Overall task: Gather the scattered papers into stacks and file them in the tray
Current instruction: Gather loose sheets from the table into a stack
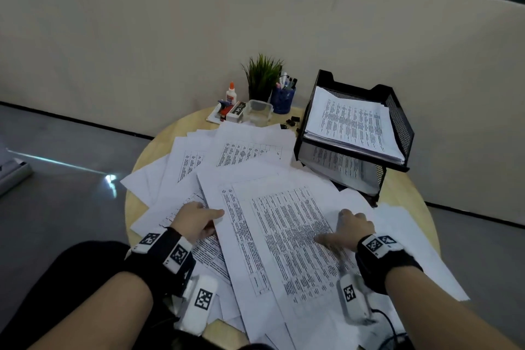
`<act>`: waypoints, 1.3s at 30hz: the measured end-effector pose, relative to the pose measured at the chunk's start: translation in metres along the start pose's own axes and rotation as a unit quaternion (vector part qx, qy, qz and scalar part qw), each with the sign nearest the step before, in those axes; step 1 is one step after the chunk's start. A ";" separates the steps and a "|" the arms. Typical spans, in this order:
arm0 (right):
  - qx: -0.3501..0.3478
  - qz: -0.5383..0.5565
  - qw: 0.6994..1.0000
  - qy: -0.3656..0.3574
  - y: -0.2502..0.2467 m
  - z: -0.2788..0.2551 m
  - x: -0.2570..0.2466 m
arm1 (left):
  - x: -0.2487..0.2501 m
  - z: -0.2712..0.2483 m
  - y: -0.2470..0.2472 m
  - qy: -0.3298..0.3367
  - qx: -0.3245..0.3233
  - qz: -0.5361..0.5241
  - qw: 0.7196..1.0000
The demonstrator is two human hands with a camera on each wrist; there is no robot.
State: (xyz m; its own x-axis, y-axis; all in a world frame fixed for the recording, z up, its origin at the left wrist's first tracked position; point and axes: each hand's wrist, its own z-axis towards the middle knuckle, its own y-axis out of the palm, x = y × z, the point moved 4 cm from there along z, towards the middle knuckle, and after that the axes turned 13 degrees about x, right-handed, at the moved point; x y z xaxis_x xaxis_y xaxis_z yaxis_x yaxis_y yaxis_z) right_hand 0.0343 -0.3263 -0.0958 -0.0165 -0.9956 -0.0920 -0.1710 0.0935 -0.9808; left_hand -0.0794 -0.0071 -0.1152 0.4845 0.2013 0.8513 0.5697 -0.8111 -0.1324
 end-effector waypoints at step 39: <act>0.083 0.259 0.905 0.328 0.018 -0.047 0.081 | -0.002 0.035 -0.045 0.138 0.148 0.278 0.939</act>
State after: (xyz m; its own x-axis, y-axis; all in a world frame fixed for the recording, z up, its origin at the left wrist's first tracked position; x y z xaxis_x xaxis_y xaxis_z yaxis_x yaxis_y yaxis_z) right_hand -0.0166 -0.4049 -0.1132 -0.6425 -0.5990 -0.4780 0.1764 0.4914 -0.8529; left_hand -0.0820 0.0482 -0.1286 0.5943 -0.3916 0.7025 0.4593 -0.5517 -0.6962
